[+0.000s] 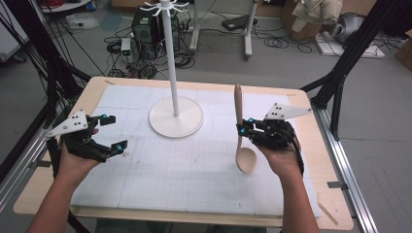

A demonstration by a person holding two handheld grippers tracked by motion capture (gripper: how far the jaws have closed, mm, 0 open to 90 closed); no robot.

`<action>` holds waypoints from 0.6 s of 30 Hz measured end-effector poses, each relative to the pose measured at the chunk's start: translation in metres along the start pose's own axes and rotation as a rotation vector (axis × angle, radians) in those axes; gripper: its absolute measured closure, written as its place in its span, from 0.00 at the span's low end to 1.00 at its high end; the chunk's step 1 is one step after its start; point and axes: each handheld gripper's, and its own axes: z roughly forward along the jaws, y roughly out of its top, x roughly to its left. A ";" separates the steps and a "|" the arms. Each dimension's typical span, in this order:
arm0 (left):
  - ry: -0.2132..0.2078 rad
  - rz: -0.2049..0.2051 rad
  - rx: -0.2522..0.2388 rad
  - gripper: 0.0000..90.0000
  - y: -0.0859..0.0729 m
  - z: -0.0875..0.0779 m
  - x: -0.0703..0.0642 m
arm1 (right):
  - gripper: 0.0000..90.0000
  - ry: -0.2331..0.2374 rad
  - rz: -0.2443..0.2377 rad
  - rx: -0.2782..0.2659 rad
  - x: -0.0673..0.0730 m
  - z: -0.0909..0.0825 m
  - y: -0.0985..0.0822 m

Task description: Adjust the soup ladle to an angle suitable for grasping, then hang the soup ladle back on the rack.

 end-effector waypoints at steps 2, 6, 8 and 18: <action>-0.002 0.003 -0.003 0.02 0.002 0.000 -0.001 | 0.86 -0.004 0.004 -0.004 -0.001 -0.002 0.001; -0.002 0.005 -0.003 0.02 0.003 0.001 0.000 | 0.86 -0.013 -0.001 -0.010 -0.001 -0.003 0.003; -0.001 0.006 -0.002 0.02 0.003 0.001 -0.001 | 0.86 -0.014 0.001 -0.012 -0.001 -0.004 0.004; 0.007 0.004 -0.008 0.02 0.007 0.001 0.003 | 0.86 -0.037 0.022 -0.020 -0.016 -0.007 0.012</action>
